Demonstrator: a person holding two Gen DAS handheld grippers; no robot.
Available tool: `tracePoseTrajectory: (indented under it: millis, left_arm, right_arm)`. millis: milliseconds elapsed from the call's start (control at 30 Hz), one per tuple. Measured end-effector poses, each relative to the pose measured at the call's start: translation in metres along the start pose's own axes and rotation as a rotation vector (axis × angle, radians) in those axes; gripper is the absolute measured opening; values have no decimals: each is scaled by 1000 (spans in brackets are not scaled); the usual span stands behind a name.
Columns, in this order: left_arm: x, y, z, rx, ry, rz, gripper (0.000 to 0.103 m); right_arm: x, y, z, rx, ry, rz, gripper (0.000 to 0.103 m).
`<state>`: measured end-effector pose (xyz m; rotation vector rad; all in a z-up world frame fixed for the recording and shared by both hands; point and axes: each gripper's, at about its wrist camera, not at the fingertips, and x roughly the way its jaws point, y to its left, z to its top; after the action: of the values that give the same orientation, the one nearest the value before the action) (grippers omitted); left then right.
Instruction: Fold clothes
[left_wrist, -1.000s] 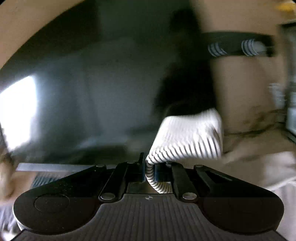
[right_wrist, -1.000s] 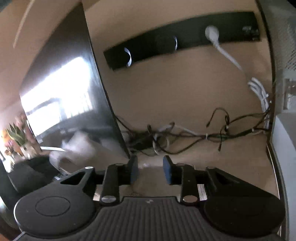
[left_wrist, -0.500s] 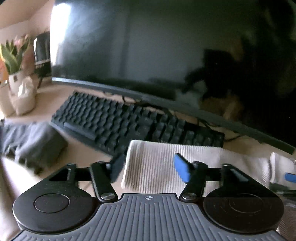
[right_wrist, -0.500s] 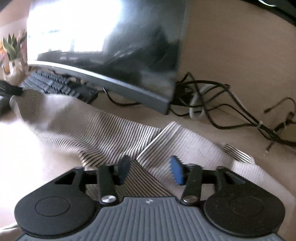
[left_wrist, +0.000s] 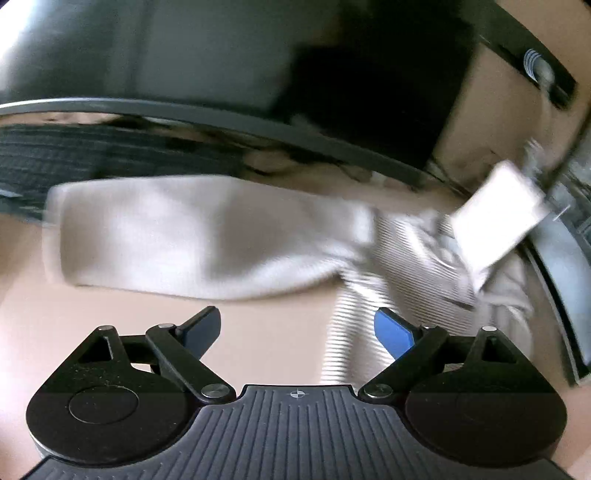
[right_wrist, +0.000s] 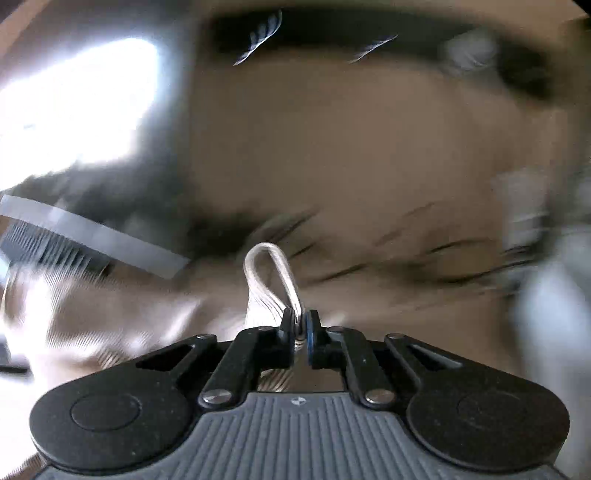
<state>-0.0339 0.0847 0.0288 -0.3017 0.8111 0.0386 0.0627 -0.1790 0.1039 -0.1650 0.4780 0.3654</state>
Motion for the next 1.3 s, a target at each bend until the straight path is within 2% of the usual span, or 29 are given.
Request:
tracePoseTrajectory:
  millis: [67, 167, 200, 300, 367, 467, 533, 567, 600, 633, 667, 700, 800, 867, 933, 1000, 1167, 1300]
  left_arm:
    - [15, -20, 5, 41, 12, -52, 94]
    - [40, -43, 11, 102, 18, -72, 94]
    - [48, -49, 13, 117, 22, -70, 94]
    - [68, -60, 17, 134, 32, -49, 94]
    - [72, -67, 17, 130, 32, -35, 94]
    - [76, -74, 20, 124, 34, -21, 92]
    - [77, -77, 20, 120, 31, -11, 92]
    - [79, -77, 21, 117, 31, -7, 92]
    - [78, -78, 21, 113, 31, -3, 92]
    - [79, -78, 22, 109, 32, 1, 92]
    - [77, -78, 21, 104, 35, 7, 92]
    - [70, -79, 18, 98, 34, 14, 92]
    - [51, -81, 12, 94, 16, 23, 92]
    - [39, -83, 7, 101, 7, 3, 93]
    - [28, -85, 1, 115, 10, -30, 93]
    - [27, -87, -7, 129, 50, -62, 93]
    - [39, -80, -22, 85, 141, -71, 93]
    - [37, -74, -22, 79, 136, -73, 94]
  right_arm:
    - [-47, -36, 23, 28, -113, -115, 5]
    - [-103, -66, 52, 23, -267, -240, 5]
    - [-114, -70, 56, 16, -297, -267, 0]
    - [-123, -75, 54, -9, -323, -313, 0]
    - [-117, -75, 45, -8, -285, -313, 0]
    - [-109, -74, 24, 2, -181, -303, 0]
    - [-99, -71, 5, 21, -96, -254, 4]
    - [-92, -70, -6, 40, -47, -220, 8]
    - [-83, -69, -17, 64, 12, -176, 23]
    - [-74, -67, -29, 95, 71, -134, 44]
    - [-65, -65, -43, 128, 128, -98, 51]
    - [-54, -63, -57, 155, 185, -68, 54]
    - [-27, -51, -94, 206, 322, -3, 54]
    - [-16, -41, -106, 193, 356, 2, 56]
    - [-7, -32, -111, 166, 358, -1, 69]
    - [2, -26, -110, 138, 352, 3, 73]
    - [13, -13, -113, 84, 340, 29, 74]
    - [27, -8, -111, 57, 335, 45, 76]
